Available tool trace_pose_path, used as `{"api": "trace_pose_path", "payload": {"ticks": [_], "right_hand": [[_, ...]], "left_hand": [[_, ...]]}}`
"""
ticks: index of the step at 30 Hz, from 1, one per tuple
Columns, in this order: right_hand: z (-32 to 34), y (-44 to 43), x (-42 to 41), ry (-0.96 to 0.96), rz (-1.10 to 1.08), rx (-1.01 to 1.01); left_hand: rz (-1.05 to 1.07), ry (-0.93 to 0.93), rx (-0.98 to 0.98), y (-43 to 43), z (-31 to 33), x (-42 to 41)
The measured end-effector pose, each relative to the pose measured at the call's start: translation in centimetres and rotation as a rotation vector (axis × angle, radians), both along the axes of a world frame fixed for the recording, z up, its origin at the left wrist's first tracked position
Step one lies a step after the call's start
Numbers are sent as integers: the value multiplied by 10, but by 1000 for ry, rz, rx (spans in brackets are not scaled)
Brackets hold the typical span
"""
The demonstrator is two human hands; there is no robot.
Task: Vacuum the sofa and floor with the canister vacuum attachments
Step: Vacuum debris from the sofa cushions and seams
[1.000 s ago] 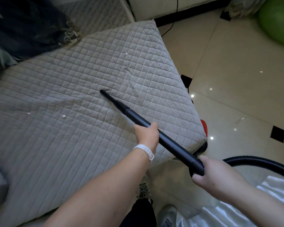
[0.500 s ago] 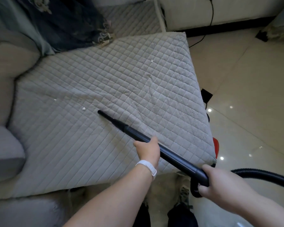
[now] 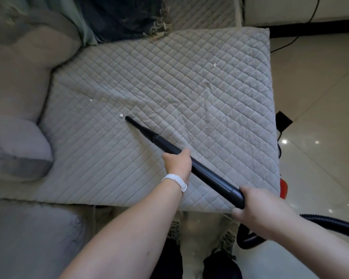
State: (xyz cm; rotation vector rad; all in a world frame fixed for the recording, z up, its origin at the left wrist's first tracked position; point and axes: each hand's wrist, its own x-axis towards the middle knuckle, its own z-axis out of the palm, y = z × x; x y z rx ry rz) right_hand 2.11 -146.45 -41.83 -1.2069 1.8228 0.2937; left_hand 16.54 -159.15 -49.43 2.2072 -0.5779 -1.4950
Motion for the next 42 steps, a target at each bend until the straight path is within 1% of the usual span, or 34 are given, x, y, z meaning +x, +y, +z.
{"api": "trace_pose_path", "payload": {"ticks": [11, 19, 30, 35, 42], "right_hand": [[-6, -26, 11, 14, 4, 37], [-5, -60, 49, 52, 41, 46], [-5, -119, 109, -27, 27, 38], [-8, -137, 133, -35, 20, 36], [-9, -154, 147, -67, 20, 48]], "left_hand": [[-3, 21, 15, -21, -11, 17], [25, 56, -37, -53, -18, 53], [47, 51, -60, -113, -20, 113], [43, 29, -74, -132, -23, 138], [64, 34, -84, -148, -22, 152]]}}
